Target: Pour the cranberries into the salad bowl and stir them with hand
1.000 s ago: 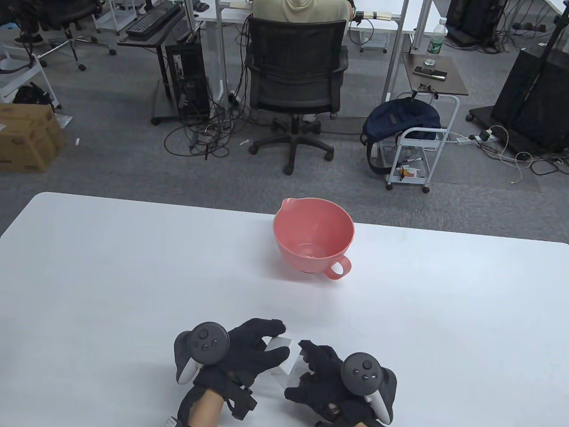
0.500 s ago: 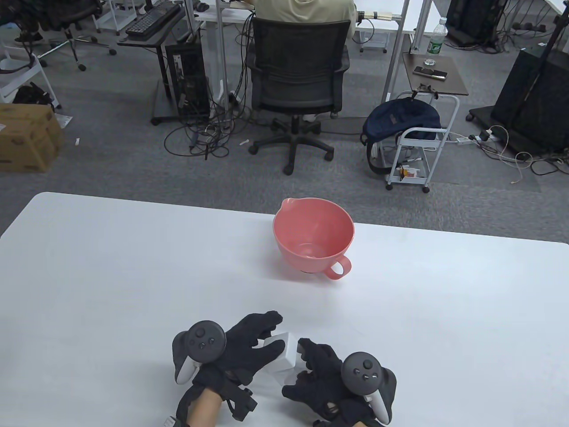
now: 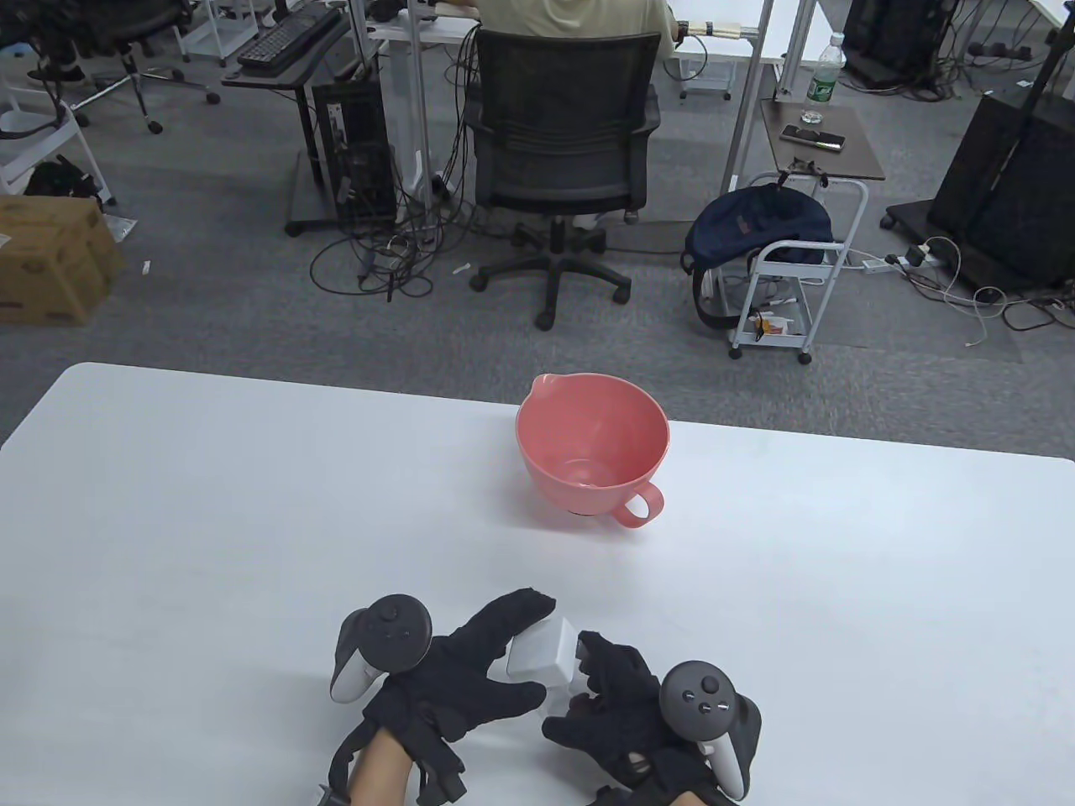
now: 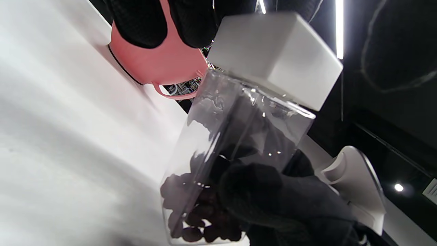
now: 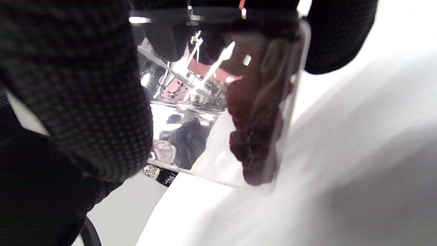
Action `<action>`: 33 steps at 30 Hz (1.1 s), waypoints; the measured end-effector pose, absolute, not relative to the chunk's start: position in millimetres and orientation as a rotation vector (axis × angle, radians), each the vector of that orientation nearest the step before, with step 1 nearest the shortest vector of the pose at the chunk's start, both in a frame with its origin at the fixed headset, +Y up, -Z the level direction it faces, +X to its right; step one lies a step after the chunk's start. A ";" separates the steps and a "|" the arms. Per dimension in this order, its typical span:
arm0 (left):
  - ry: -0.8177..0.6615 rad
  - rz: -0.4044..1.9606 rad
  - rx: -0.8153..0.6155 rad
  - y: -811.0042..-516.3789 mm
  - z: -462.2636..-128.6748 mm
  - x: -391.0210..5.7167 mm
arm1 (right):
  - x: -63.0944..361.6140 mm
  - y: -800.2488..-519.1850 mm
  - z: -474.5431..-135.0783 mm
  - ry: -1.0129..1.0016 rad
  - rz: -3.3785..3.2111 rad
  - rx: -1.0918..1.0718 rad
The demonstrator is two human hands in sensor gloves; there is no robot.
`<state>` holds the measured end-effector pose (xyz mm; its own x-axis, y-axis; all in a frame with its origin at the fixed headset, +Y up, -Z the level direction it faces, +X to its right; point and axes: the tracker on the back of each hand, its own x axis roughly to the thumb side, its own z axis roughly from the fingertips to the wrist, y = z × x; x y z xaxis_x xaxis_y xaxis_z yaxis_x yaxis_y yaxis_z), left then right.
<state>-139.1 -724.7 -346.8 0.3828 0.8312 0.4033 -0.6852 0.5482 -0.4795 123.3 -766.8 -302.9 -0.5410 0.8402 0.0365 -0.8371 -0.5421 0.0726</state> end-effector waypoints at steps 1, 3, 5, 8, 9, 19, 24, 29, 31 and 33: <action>-0.653 0.973 -0.251 -725.0 -347.1 -138.9 | 123.2 -766.5 -302.9 0.056 2.142 0.082; -0.636 0.966 -0.242 -725.0 -347.5 -139.4 | 122.8 -766.8 -302.6 0.057 2.158 0.090; -0.625 0.953 -0.242 -724.6 -347.3 -139.4 | 122.0 -767.4 -302.3 0.059 2.176 0.094; -0.603 0.930 -0.237 -724.4 -346.8 -139.4 | 121.0 -768.2 -303.0 0.065 2.177 0.095; -0.578 0.907 -0.222 -724.6 -347.3 -140.0 | 120.4 -767.8 -303.0 0.064 2.185 0.101; -0.483 0.770 -0.211 -725.8 -347.4 -140.5 | 116.4 -769.8 -303.4 0.090 2.227 0.123; -0.494 0.714 -0.188 -726.7 -346.1 -140.6 | 116.2 -769.6 -302.9 0.095 2.238 0.119; -0.573 0.849 -0.284 -731.9 -347.0 -141.2 | 120.4 -768.2 -303.1 0.093 2.203 0.102; -0.604 0.879 -0.310 -732.7 -347.4 -140.8 | 122.4 -768.0 -303.5 0.093 2.200 0.098; -0.640 0.896 -0.350 -733.2 -347.4 -138.9 | 124.6 -768.4 -304.6 0.097 2.184 0.089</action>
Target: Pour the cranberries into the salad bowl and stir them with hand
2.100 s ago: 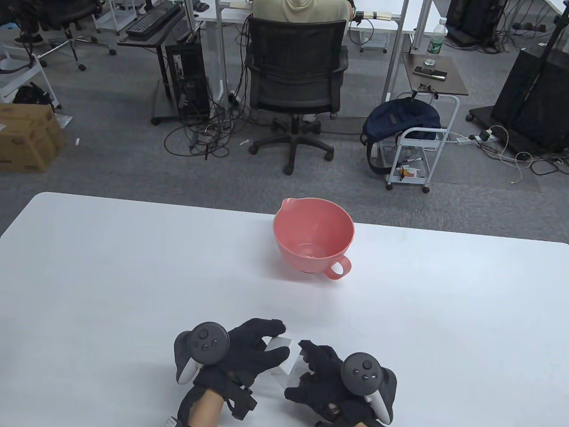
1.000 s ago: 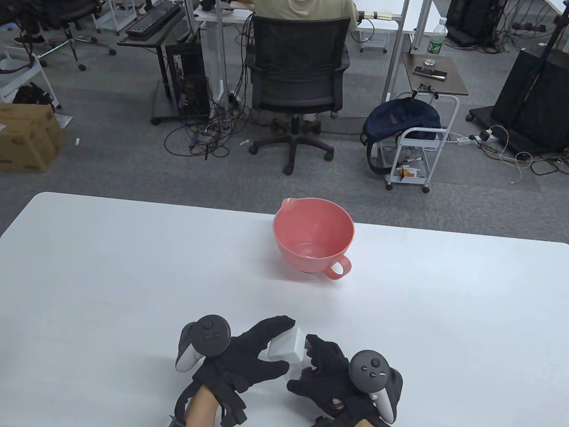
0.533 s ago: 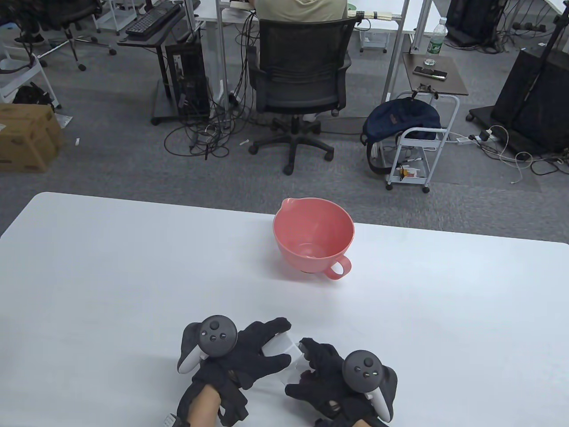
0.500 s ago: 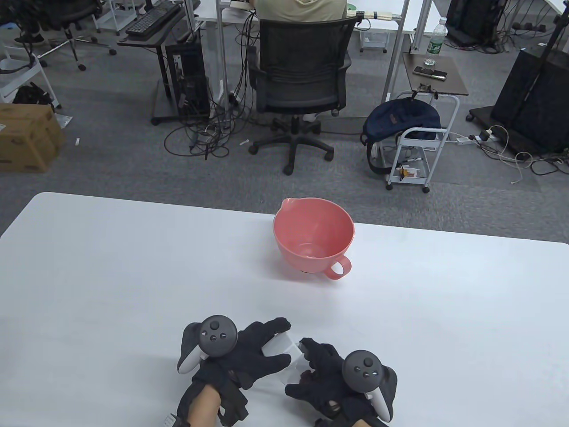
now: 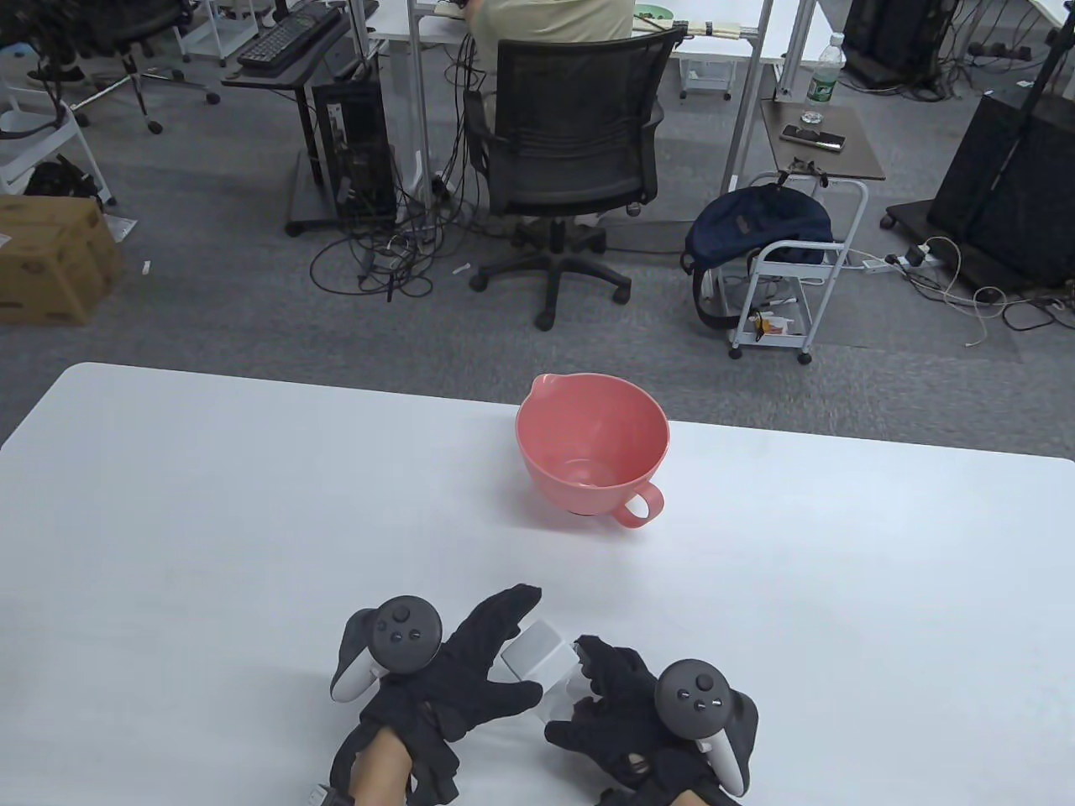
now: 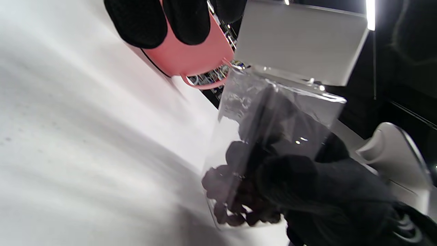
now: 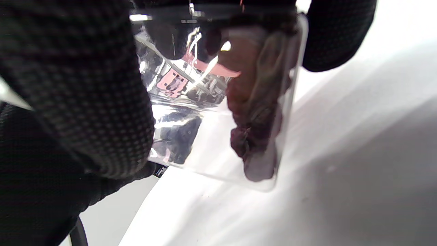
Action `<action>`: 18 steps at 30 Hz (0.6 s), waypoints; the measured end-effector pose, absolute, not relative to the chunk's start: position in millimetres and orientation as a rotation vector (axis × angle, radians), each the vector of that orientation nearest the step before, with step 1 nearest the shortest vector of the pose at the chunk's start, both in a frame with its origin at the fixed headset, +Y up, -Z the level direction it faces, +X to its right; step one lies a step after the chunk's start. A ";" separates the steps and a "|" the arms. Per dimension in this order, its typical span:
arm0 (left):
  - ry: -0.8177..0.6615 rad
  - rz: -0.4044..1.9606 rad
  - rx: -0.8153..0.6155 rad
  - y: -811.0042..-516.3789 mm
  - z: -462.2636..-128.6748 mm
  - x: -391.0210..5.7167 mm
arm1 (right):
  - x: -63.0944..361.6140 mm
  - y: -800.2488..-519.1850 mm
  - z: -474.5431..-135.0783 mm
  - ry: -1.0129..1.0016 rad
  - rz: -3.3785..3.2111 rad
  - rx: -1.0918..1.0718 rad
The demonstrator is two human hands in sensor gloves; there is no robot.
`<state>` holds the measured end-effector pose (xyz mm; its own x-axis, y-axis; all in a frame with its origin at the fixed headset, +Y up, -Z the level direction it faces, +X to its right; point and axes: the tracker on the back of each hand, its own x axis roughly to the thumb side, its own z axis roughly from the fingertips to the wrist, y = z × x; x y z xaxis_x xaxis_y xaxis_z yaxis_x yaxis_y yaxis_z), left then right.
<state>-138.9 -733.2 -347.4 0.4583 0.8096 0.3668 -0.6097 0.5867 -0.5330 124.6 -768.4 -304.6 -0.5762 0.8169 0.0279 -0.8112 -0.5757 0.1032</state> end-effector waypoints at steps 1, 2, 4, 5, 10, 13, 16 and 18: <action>-0.652 0.901 -0.366 -733.2 -347.3 -137.9 | 125.1 -768.5 -305.0 0.100 2.178 0.089; -0.668 0.902 -0.386 -733.2 -347.3 -136.7 | 125.4 -768.6 -305.4 0.104 2.174 0.092; -0.689 0.900 -0.410 -732.6 -347.4 -135.0 | 125.4 -768.4 -305.8 0.110 2.173 0.100; -0.699 0.896 -0.421 -732.2 -347.5 -134.4 | 125.1 -768.5 -305.9 0.113 2.171 0.104; -0.679 0.847 -0.419 -732.2 -348.9 -135.9 | 123.9 -768.5 -305.9 0.126 2.172 0.115; -0.655 0.854 -0.390 -732.5 -350.3 -139.5 | 123.3 -768.4 -305.6 0.128 2.182 0.125; -0.646 0.850 -0.391 -733.2 -350.3 -140.6 | 123.5 -768.5 -305.7 0.124 2.178 0.119; -0.640 0.845 -0.384 -733.0 -350.0 -140.5 | 123.9 -768.6 -305.6 0.127 2.175 0.118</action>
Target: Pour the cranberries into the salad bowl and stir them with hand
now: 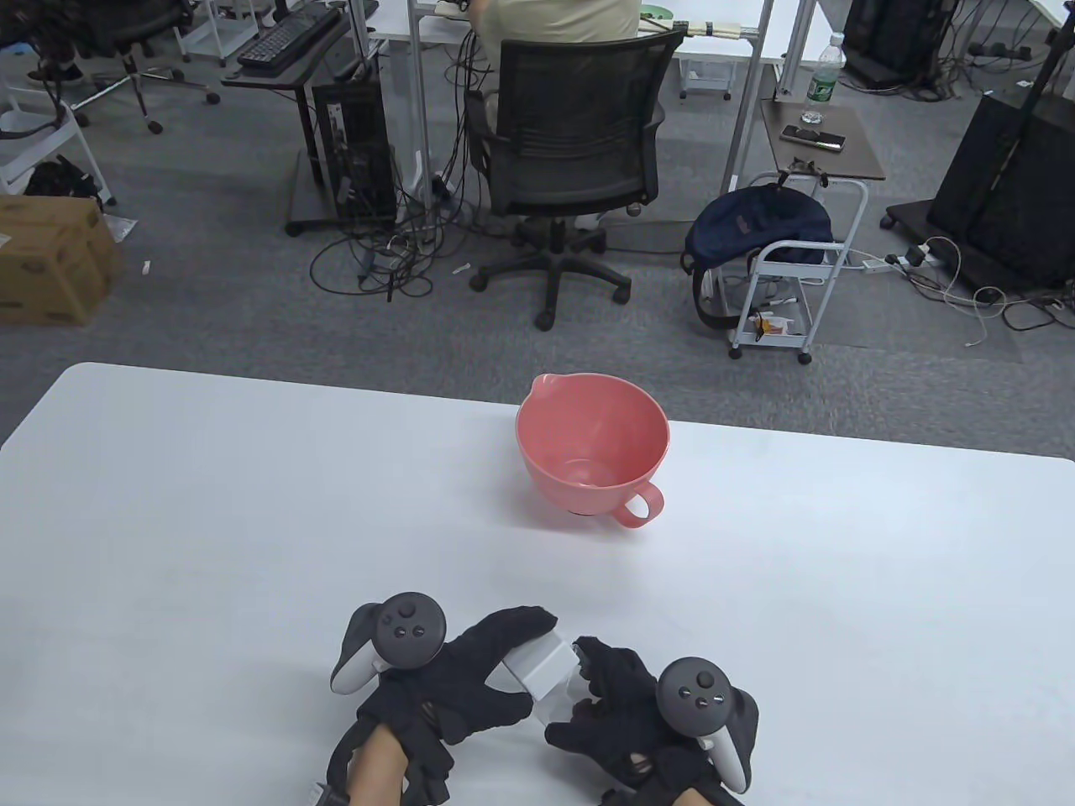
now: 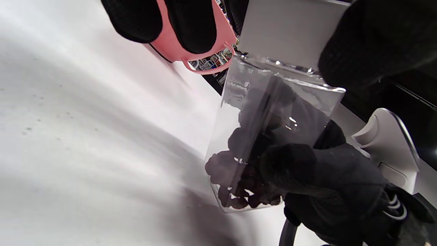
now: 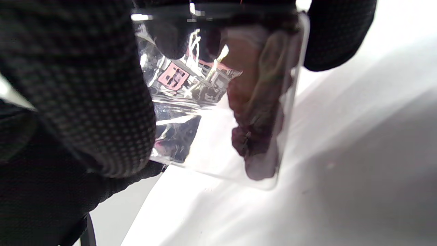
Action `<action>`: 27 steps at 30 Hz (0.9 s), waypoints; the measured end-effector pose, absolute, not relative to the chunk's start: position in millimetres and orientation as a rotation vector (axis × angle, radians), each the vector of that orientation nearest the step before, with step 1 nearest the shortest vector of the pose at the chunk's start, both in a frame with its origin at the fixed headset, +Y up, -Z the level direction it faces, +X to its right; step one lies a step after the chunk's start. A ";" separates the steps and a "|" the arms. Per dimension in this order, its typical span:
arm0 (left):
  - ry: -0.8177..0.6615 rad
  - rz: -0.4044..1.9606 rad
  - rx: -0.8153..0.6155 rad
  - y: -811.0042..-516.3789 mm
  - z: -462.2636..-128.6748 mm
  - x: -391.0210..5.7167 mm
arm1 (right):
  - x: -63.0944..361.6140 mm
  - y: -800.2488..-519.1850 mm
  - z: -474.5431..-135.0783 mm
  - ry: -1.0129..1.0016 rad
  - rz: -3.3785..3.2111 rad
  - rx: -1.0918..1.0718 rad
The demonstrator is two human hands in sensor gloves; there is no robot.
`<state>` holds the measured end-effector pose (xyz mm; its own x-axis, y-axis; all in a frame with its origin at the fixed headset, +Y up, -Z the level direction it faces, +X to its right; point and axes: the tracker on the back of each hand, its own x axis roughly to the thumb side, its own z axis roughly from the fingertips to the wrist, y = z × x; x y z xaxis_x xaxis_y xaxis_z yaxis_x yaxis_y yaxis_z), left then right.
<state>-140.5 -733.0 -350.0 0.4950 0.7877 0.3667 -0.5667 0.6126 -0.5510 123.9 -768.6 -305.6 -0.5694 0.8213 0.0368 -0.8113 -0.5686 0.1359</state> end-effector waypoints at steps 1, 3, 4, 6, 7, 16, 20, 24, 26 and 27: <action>-0.638 0.842 -0.381 -733.0 -350.0 -140.3 | 124.2 -768.6 -305.7 0.128 2.175 0.117; -0.631 0.828 -0.375 -733.0 -349.8 -139.5 | 124.5 -768.7 -305.5 0.128 2.178 0.116; -0.628 0.815 -0.367 -733.0 -349.6 -139.1 | 124.7 -768.8 -305.4 0.128 2.181 0.115; -0.620 0.788 -0.353 -732.7 -349.0 -138.4 | 124.8 -769.1 -304.9 0.127 2.196 0.115; -0.611 0.775 -0.339 -732.3 -348.5 -138.1 | 124.6 -769.1 -304.7 0.126 2.203 0.115; -0.600 0.758 -0.311 -733.3 -348.3 -135.9 | 124.6 -768.8 -305.0 0.121 2.219 0.117; -0.591 0.803 -0.284 -734.1 -348.6 -135.8 | 124.1 -768.9 -305.1 0.118 2.218 0.122; -0.543 0.775 -0.203 -732.7 -347.3 -135.5 | 124.2 -768.8 -305.3 0.109 2.219 0.120; -0.507 0.738 -0.179 -731.7 -346.0 -133.8 | 123.3 -769.2 -305.2 0.106 2.231 0.120; -0.495 0.707 -0.159 -731.1 -345.3 -132.3 | 122.7 -769.4 -305.2 0.104 2.245 0.121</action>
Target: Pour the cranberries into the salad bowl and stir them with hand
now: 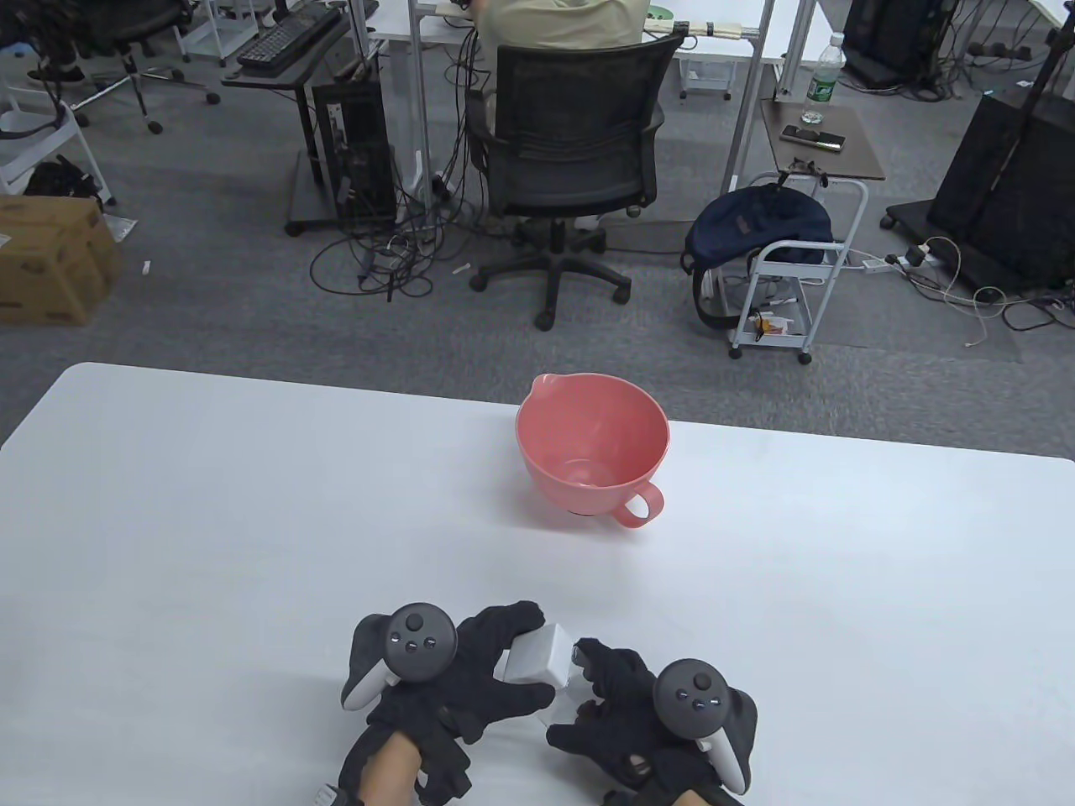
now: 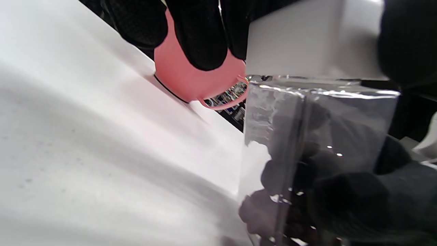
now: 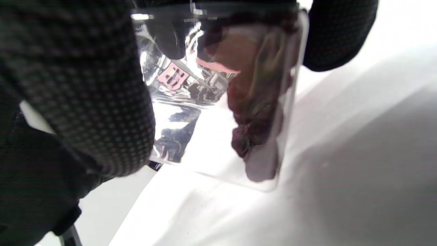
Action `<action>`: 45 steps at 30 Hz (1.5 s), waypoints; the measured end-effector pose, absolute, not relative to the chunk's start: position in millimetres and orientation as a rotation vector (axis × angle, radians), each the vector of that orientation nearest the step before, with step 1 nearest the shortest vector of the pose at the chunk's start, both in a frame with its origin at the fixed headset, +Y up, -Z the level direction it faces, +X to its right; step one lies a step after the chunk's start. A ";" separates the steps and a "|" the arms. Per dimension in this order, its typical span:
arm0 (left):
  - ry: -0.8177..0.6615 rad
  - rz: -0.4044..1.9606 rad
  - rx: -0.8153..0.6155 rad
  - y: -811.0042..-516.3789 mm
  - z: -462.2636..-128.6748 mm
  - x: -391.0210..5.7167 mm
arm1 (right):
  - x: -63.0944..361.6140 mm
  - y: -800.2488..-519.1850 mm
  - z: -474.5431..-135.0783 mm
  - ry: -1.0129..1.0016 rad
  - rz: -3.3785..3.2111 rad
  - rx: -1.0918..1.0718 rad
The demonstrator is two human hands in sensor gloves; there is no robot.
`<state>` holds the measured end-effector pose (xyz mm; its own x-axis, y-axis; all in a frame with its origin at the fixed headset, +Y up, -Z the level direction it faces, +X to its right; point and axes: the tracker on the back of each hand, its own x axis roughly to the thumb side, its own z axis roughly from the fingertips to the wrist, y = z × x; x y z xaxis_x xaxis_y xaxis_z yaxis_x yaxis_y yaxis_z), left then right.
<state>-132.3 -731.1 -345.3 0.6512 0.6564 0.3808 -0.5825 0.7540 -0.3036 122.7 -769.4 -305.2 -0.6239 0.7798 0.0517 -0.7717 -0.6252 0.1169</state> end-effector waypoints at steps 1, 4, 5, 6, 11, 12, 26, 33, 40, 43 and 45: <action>-0.483 0.689 -0.149 -730.9 -344.8 -131.3 | 122.3 -769.5 -305.2 0.102 2.253 0.122; -0.419 0.657 -0.111 -731.8 -342.2 -126.7 | 121.6 -770.0 -305.3 0.099 2.271 0.116; -0.406 0.660 -0.106 -732.1 -341.8 -125.6 | 121.8 -770.0 -305.3 0.098 2.273 0.113; -0.393 0.658 -0.106 -732.2 -341.2 -124.2 | 122.2 -770.1 -305.5 0.098 2.274 0.111; -0.422 0.716 -0.193 -737.6 -341.6 -119.8 | 124.4 -769.4 -306.3 0.093 2.248 0.092; -0.454 0.769 -0.229 -739.1 -342.5 -119.7 | 124.7 -769.1 -306.4 0.096 2.230 0.090; -0.663 0.913 -0.401 -731.1 -353.2 -142.0 | 124.0 -768.2 -308.5 0.118 2.209 0.107; -0.642 0.821 -0.390 -728.9 -354.1 -139.2 | 123.7 -769.5 -309.8 0.127 2.220 0.114; -0.576 0.791 -0.337 -731.0 -354.5 -142.3 | 119.8 -769.7 -308.1 0.117 2.266 0.130; -0.553 0.785 -0.331 -732.7 -354.2 -141.1 | 118.5 -769.3 -307.3 0.110 2.264 0.135; -0.537 0.797 -0.325 -734.1 -354.1 -139.8 | 118.8 -769.3 -307.5 0.100 2.269 0.132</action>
